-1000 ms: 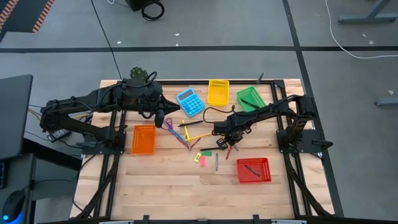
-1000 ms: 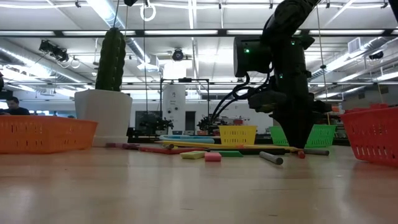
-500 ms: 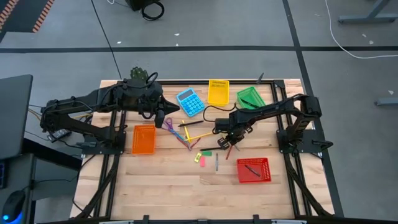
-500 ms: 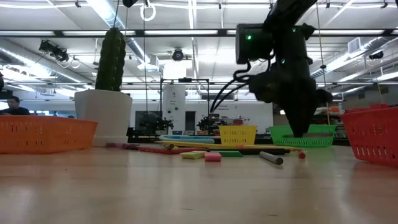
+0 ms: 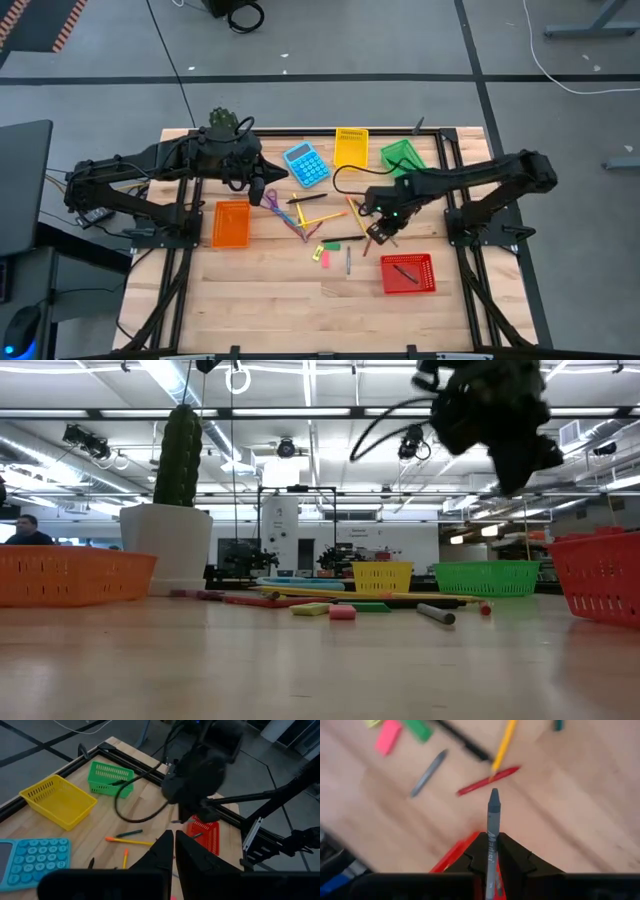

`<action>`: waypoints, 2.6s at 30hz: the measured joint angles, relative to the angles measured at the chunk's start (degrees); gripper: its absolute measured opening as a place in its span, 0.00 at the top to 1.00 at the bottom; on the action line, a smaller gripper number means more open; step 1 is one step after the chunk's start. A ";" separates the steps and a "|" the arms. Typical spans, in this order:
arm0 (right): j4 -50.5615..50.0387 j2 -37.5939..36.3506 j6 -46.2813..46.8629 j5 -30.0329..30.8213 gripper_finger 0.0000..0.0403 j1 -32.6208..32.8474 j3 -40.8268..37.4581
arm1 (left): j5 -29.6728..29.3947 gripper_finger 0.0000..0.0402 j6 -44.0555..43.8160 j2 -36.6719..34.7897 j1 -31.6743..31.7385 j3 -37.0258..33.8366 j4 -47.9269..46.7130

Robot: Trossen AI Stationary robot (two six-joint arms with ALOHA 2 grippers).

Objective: Sort crayons/erasers/pens/pencils in bins
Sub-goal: Put the top right gray crayon into the red bin

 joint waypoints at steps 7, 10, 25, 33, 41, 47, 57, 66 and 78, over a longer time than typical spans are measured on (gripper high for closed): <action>-0.02 -2.05 4.61 -1.89 0.90 10.63 0.00 | -0.09 0.93 -0.02 0.00 0.00 0.00 0.00; 0.00 -1.15 4.63 -1.54 0.90 15.24 0.00 | -0.09 0.94 0.00 0.00 0.00 0.00 0.02; 1.56 7.70 5.89 3.56 0.90 24.02 0.00 | -0.09 0.94 -0.04 0.00 0.00 0.00 0.04; 2.64 12.24 6.94 3.73 0.90 23.98 -0.46 | -0.09 0.95 -0.09 0.00 -0.04 0.00 0.04; 6.48 12.59 12.04 3.84 0.90 23.95 -5.79 | -0.09 0.94 -0.09 0.00 -0.07 0.00 0.04; 13.30 12.59 14.05 3.52 0.90 23.95 -8.73 | -0.09 0.96 -0.14 0.00 -0.07 0.00 0.04; 15.85 12.59 15.77 5.28 0.90 23.95 -11.92 | -0.07 0.95 -1.68 0.00 -0.09 0.00 0.04; 18.60 12.37 15.75 5.30 0.90 23.95 -14.71 | -0.05 0.95 -4.63 0.00 -0.08 0.00 0.15; 19.00 12.43 15.75 6.39 0.88 23.95 -14.84 | -0.07 0.96 -4.60 0.00 -0.08 0.00 0.55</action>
